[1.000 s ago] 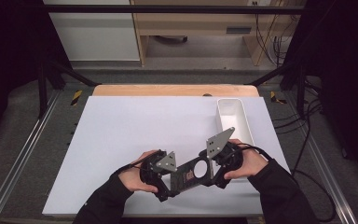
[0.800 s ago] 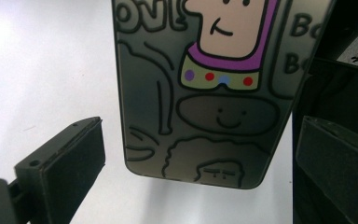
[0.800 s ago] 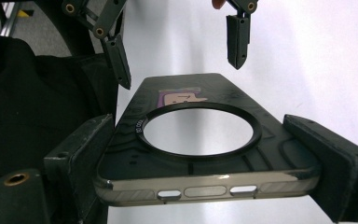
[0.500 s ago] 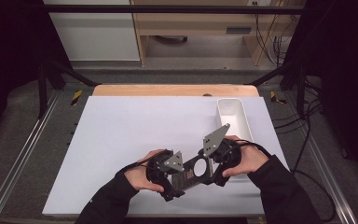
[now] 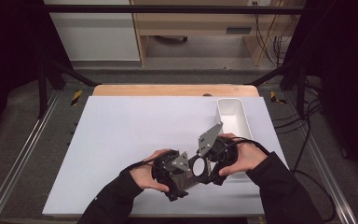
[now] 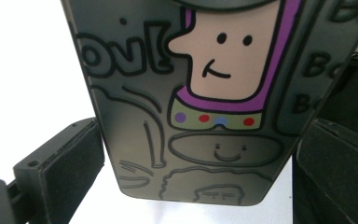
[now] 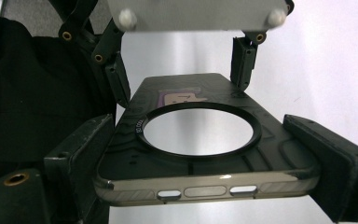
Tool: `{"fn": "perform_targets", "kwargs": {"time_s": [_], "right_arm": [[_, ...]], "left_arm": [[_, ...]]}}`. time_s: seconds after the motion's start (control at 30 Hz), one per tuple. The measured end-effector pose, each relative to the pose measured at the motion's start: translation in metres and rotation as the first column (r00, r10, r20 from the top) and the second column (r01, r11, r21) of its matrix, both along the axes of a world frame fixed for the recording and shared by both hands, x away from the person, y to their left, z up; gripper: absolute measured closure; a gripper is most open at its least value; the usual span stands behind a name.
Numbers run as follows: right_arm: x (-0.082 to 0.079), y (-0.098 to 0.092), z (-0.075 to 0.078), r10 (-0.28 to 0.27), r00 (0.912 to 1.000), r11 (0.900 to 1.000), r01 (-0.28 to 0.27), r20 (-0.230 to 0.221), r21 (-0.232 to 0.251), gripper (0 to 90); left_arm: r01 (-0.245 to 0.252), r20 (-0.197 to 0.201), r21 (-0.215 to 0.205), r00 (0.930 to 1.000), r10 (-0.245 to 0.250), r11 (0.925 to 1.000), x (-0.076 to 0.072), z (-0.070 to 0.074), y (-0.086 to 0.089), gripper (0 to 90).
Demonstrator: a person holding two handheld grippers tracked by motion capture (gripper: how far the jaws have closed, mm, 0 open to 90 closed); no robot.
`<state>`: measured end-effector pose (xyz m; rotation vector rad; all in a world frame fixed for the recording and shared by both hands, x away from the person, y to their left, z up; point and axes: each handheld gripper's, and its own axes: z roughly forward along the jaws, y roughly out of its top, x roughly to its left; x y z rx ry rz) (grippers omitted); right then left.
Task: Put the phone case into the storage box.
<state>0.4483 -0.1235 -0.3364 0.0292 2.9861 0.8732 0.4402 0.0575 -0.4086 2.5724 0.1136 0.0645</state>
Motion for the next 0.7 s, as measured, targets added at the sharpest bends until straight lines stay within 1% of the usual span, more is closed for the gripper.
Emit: {"fn": "perform_targets", "kwargs": {"time_s": [0.33,0.57,0.7], "right_arm": [[0.001,0.008,-0.001,0.009,1.0,0.999,-0.009,-0.001,-0.044,12.2],[0.001,0.01,-0.002,0.013,0.9999,0.998,-0.013,0.003,-0.054,12.2],[0.001,0.01,-0.002,0.014,0.9999,0.998,-0.013,0.005,-0.056,12.2]], "left_arm": [[0.003,-0.009,0.038,1.0,-0.003,0.9993,0.002,-0.005,-0.007,0.4],[0.011,-0.012,0.07,0.9999,-0.01,0.9975,0.003,-0.009,-0.011,2.4],[0.015,-0.01,0.078,0.9999,-0.014,0.9969,0.002,-0.011,-0.013,3.9]]}}
